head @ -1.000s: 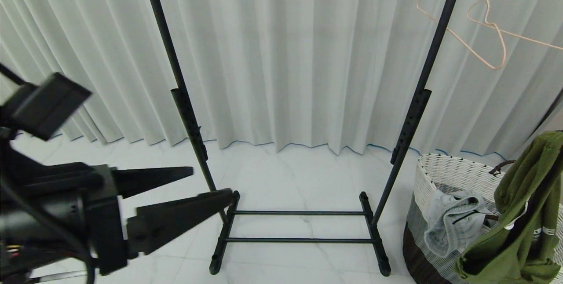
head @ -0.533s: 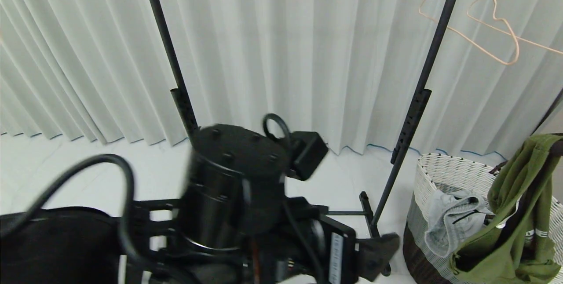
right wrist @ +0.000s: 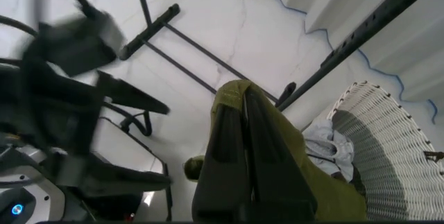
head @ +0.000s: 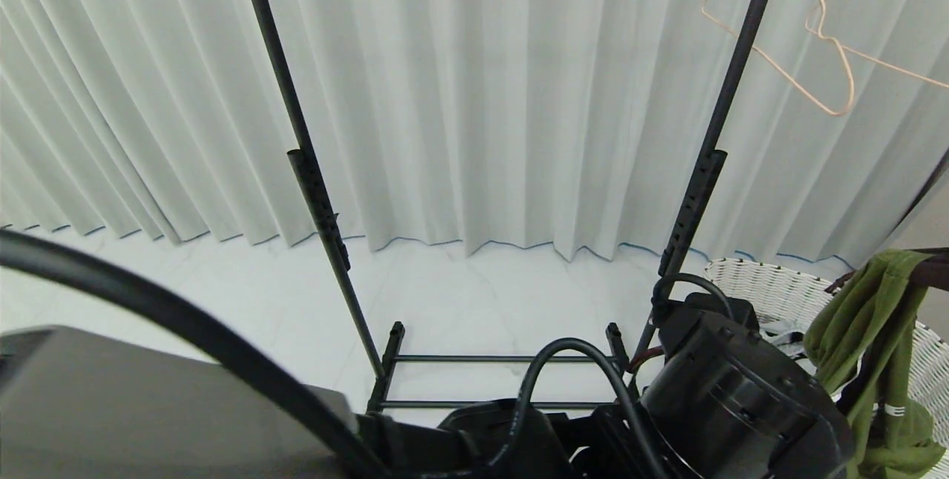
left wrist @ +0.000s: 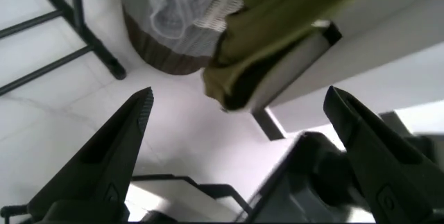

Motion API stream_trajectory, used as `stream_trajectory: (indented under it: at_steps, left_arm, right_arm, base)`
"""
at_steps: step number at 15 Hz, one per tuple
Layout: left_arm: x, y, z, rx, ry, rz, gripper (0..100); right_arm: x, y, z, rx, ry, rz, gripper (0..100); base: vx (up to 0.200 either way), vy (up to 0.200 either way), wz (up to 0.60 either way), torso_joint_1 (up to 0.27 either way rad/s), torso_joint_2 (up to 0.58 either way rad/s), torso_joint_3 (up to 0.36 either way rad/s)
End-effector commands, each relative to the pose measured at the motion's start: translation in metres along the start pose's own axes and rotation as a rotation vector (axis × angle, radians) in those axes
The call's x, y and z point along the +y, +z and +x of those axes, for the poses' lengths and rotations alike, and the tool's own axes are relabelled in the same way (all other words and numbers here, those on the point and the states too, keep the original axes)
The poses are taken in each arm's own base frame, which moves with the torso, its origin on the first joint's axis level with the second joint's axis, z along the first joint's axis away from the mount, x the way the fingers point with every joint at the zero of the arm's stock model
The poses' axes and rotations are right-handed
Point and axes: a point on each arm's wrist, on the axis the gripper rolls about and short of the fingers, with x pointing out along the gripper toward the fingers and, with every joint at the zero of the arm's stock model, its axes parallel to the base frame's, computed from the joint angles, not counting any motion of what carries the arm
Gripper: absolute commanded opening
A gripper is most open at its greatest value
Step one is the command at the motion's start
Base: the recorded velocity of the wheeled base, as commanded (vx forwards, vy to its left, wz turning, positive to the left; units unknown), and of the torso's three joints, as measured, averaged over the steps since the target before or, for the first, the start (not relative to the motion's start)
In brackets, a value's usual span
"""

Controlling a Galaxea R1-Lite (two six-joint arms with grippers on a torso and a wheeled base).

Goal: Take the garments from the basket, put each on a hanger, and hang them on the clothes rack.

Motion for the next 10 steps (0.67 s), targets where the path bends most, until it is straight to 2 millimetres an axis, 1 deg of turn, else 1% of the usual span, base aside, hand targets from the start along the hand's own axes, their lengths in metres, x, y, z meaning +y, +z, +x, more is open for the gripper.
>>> stream_trajectory:
  at_steps: [1, 3, 5, 6, 7, 8, 10]
  left_arm:
    - [0.014, -0.015, 0.032, 0.035, 0.052, -0.004, 100]
    - [0.028, -0.017, 0.051, 0.022, 0.085, -0.017, 100]
    - [0.037, -0.015, 0.065, -0.007, 0.083, -0.024, 100]
    - [0.039, -0.015, 0.067, -0.007, 0.084, -0.023, 100]
    - [0.042, -0.021, 0.075, 0.004, 0.089, -0.023, 100]
    - [0.045, -0.025, 0.079, 0.016, 0.096, -0.021, 100]
    - [0.048, -0.032, 0.083, 0.034, 0.105, -0.022, 100]
  right_arm:
    - [0.0, 0.0, -0.001, -0.002, 0.001, -0.001, 0]
    - [0.0, 0.0, -0.001, -0.002, 0.002, 0.004, 0]
    - [0.0, 0.0, -0.001, -0.004, 0.004, 0.012, 0]
    - [0.0, 0.0, -0.001, -0.004, 0.004, 0.012, 0]
    - [0.001, 0.001, -0.002, -0.01, 0.013, 0.013, 0]
    - [0.001, 0.001, -0.002, -0.011, 0.019, 0.013, 0]
    - [0.001, 0.002, -0.002, -0.014, 0.021, 0.013, 0]
  base:
    - [0.0, 0.0, 0.0, 0.0, 0.0, 0.0]
    - [0.0, 0.0, 0.0, 0.0, 0.0, 0.0]
    - [0.0, 0.0, 0.0, 0.0, 0.0, 0.0]
    - [0.0, 0.0, 0.0, 0.0, 0.0, 0.0]
    - [0.0, 0.0, 0.0, 0.0, 0.0, 0.0]
    - [0.0, 0.0, 0.0, 0.0, 0.0, 0.0]
    - [0.0, 0.0, 0.0, 0.0, 0.0, 0.0]
